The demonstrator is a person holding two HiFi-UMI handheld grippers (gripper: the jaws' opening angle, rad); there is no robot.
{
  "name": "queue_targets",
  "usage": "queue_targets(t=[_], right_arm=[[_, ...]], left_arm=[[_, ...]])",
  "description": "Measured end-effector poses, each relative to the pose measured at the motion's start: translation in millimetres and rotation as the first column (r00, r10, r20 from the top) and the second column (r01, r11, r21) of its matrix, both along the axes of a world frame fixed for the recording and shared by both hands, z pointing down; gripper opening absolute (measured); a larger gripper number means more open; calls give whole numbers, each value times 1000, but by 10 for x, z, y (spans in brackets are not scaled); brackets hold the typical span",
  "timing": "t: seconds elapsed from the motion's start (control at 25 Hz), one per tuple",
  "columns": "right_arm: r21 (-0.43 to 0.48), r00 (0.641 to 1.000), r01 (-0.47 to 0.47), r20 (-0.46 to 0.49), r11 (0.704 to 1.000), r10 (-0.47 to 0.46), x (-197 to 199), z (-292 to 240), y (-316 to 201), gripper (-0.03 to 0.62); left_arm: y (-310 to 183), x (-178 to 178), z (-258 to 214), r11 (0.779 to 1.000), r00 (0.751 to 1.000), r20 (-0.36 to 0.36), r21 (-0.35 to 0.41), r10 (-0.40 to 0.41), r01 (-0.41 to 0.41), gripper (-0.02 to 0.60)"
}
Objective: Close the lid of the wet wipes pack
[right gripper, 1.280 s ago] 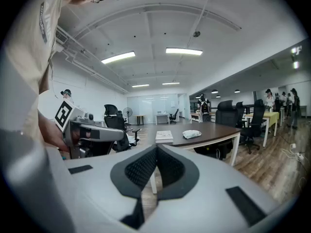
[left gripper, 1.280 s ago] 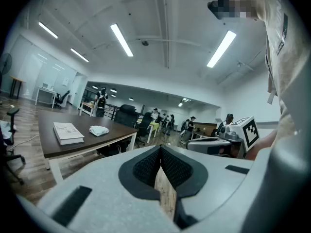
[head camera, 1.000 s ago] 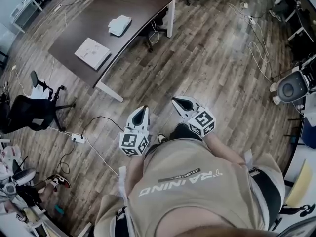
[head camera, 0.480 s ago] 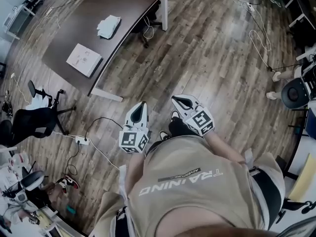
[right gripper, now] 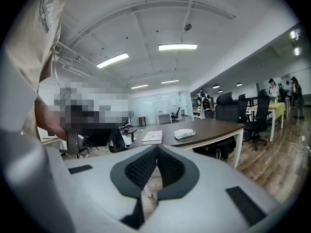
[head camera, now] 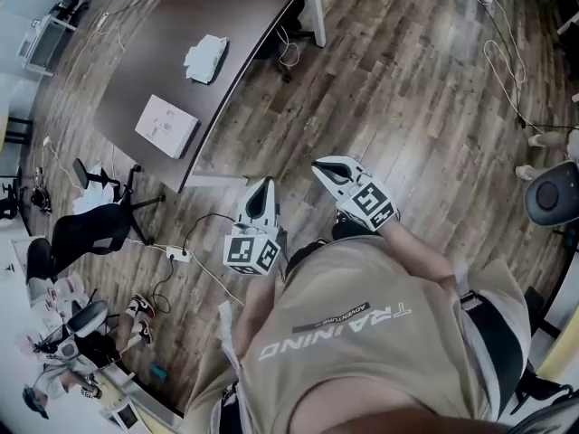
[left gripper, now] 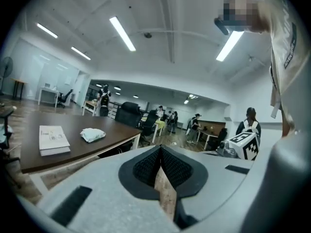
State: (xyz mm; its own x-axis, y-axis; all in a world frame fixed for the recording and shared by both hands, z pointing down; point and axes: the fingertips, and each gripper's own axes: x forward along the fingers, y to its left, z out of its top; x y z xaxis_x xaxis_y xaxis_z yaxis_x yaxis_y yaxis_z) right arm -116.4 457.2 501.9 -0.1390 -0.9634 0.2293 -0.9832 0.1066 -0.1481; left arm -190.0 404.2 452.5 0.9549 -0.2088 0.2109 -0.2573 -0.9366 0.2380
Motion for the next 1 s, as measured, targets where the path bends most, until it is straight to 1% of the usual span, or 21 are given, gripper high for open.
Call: queue_targets(t=[0.08,0.16,0.28,0.36,0.4,0.56,0.64,0.8,0.88,1.0], right_arm=[[-8,999,31,17,999,-31,52,50,-46,14],[-22,998,52,31,998,-51,113,127,-107,14],[-31,996,73,63,997,-71,153,187,-180,14],[-39,994,76,85,996,-73,168,232,-248,14],[-43,993,77,91,996,-73,182,269,-291,14],[-60,993,95,82,994,-90,271,415,-499,14],[-76,992,102,85,992,-96,283,456,-536,14],[-100,995,87,63,991,-81,416,440,-714,14],[-96,996,82,54,992,-78,477,356,-834,14],[-83,996,82,27,993,-80,552,191,-1081,14]], left_arm=[[-127,45,104,998,998,11,-30,-56,57,5],[-235,102,180,995,995,27,-44,-94,95,5],[-281,173,228,992,994,38,-64,-105,107,5],[-305,210,247,994,994,52,-60,-94,97,5],[-329,235,261,995,994,61,-46,-87,90,5],[-473,410,365,998,993,101,45,-53,48,5],[-484,485,405,998,993,114,68,-19,11,5],[-718,698,416,998,996,87,54,18,-23,5],[-876,811,361,998,997,70,58,29,-33,5],[-1100,938,204,997,999,26,62,47,-49,5]])
